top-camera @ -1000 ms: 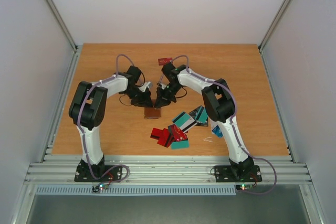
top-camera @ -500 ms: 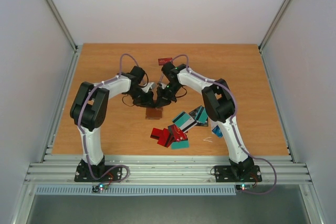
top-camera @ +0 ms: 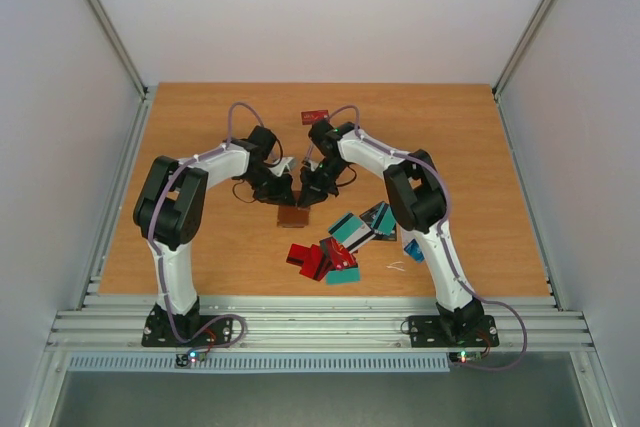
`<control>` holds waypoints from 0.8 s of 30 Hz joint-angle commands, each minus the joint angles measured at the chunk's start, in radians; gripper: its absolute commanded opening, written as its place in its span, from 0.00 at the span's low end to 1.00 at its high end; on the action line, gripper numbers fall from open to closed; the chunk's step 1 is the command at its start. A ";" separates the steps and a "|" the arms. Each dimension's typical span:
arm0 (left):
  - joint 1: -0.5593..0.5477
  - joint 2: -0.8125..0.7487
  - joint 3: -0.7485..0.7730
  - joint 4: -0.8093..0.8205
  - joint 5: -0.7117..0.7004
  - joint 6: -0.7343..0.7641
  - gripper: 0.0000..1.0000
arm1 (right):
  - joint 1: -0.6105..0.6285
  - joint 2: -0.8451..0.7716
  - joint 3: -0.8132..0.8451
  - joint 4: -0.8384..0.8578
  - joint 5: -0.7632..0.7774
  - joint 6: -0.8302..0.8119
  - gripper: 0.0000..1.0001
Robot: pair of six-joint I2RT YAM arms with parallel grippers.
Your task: Put the credit cards into the card holder
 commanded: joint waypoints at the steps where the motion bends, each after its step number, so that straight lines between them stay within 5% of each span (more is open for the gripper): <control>1: -0.014 0.017 -0.044 0.011 -0.085 0.025 0.09 | 0.010 0.069 0.033 -0.072 0.002 0.039 0.09; 24: -0.042 -0.012 -0.101 0.077 -0.090 0.015 0.08 | 0.030 0.252 0.357 -0.399 0.081 0.021 0.09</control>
